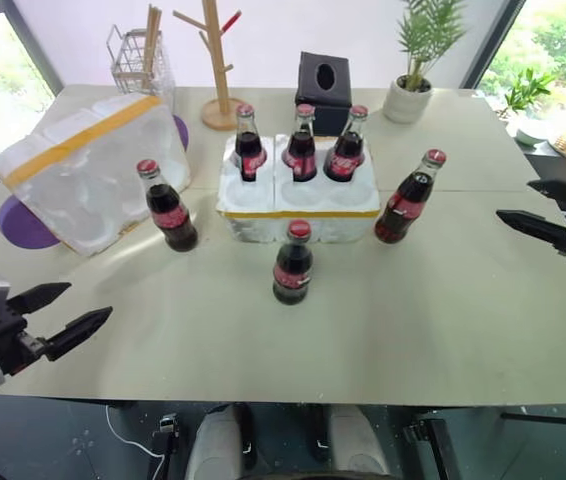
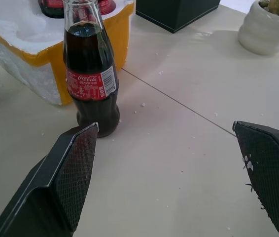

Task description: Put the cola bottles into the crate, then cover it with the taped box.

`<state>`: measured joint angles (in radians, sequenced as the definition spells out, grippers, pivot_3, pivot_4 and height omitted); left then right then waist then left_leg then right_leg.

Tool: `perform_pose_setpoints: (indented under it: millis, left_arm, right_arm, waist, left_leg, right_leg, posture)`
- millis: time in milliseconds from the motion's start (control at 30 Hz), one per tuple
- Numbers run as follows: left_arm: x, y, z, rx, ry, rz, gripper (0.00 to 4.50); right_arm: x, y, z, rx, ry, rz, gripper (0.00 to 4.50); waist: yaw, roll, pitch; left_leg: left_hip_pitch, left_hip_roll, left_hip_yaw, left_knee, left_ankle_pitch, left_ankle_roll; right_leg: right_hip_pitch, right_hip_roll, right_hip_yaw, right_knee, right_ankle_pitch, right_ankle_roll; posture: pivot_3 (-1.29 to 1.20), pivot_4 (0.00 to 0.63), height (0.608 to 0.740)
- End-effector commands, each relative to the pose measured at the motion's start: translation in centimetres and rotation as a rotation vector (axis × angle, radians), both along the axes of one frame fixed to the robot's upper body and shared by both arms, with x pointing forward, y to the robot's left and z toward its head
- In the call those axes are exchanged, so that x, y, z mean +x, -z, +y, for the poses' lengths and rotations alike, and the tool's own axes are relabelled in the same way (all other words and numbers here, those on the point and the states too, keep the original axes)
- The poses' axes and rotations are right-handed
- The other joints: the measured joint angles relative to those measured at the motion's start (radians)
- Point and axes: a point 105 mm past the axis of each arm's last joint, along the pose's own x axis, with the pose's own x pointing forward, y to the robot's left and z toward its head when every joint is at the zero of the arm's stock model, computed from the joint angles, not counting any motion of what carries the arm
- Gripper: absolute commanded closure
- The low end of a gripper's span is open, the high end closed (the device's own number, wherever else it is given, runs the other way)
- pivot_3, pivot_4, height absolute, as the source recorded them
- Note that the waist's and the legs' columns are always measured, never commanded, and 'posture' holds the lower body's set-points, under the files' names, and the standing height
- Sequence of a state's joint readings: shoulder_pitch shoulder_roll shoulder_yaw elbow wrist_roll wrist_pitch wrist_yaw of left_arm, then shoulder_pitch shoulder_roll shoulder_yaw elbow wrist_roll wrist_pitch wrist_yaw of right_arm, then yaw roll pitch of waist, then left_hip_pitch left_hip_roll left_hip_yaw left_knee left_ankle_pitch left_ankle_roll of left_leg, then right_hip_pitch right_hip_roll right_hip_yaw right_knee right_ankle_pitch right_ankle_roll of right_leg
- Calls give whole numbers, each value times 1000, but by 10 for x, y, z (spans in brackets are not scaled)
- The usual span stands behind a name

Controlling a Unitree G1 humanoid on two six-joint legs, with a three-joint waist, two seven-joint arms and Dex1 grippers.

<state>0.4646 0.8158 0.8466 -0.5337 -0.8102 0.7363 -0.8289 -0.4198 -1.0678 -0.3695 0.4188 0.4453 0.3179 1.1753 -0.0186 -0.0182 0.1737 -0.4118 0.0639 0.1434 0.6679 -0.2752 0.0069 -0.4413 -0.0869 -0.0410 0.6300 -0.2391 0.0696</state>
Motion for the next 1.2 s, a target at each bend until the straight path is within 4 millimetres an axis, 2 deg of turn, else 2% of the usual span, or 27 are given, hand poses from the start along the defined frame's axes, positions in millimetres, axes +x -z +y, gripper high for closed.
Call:
perform_pose_setpoints:
  millis: [33, 300, 467, 567, 667, 800, 900, 1000, 1200]
  left_arm:
    - [0, -9, -3, 12, 13, -42, 9]
    - [11, -8, 0, -15, -31, -48, 9]
    - [23, -16, 3, -13, -48, -106, 9]
    - [29, -20, -1, 23, -25, -144, 9]
    - [37, -29, -5, 17, -7, -199, 9]
    - [60, -39, -12, -11, 26, -234, 9]
    - [74, -39, -18, -20, 57, -232, 9]
    - [90, -35, -25, -25, 88, -226, 9]
    - [118, -22, -38, -17, 125, -226, 9]
  right_arm:
    - [-3, -13, -2, 0, 0, -59, 0]
    - [-4, -12, -3, 5, 21, -78, 0]
    - [-5, -13, -2, 39, 8, -43, 0]
    - [-9, -25, 5, 29, -34, -38, 0]
    - [-23, -50, 25, 86, -151, -9, 0]
    - [-56, -90, 67, 107, -374, -17, 0]
    - [-66, -110, 82, 125, -421, -49, 0]
    - [-76, -119, 98, 124, -471, -65, 0]
    - [-92, -116, 122, 98, -565, -41, 0]
  waist:
    - [0, 0, 0]
    - [1, 0, 0]
    - [1, 0, 0]
    - [1, 1, 0]
    - [2, 2, 0]
    - [6, 3, -1]
    - [5, 3, -1]
    - [5, 1, -1]
    - [6, 2, -1]
  left_leg:
    - [0, 0, 0, 0, 0, 0]
    - [0, 0, 0, 0, 0, 0]
    - [1, 0, 0, 0, 1, -1]
    - [1, 0, 0, 0, 1, -1]
    - [1, 0, 0, 0, 1, -1]
    - [1, 1, -1, 0, 1, -1]
    - [2, 1, -1, 0, 1, -1]
    - [2, 1, -1, 0, 1, -1]
    - [1, 0, -1, 0, 1, -1]
  right_leg:
    - [0, 0, 0, 0, 0, 0]
    - [1, 0, 0, 0, 0, 0]
    - [1, 1, 0, 0, 0, 0]
    - [2, 1, 0, 1, 0, 0]
    - [2, 1, 0, 1, 0, 0]
    - [2, 2, 0, 1, 0, 0]
    - [2, 3, 0, 1, 0, 0]
    - [3, 2, 0, 0, 1, 0]
    - [2, 2, 0, 1, 1, 0]
  posture:
    - [0, 150, 740]
    - [0, 150, 740]
    - [0, 150, 740]
    - [0, 150, 740]
    - [0, 150, 740]
    - [0, 150, 740]
    - [0, 150, 740]
    - [0, 150, 740]
    - [0, 150, 740]
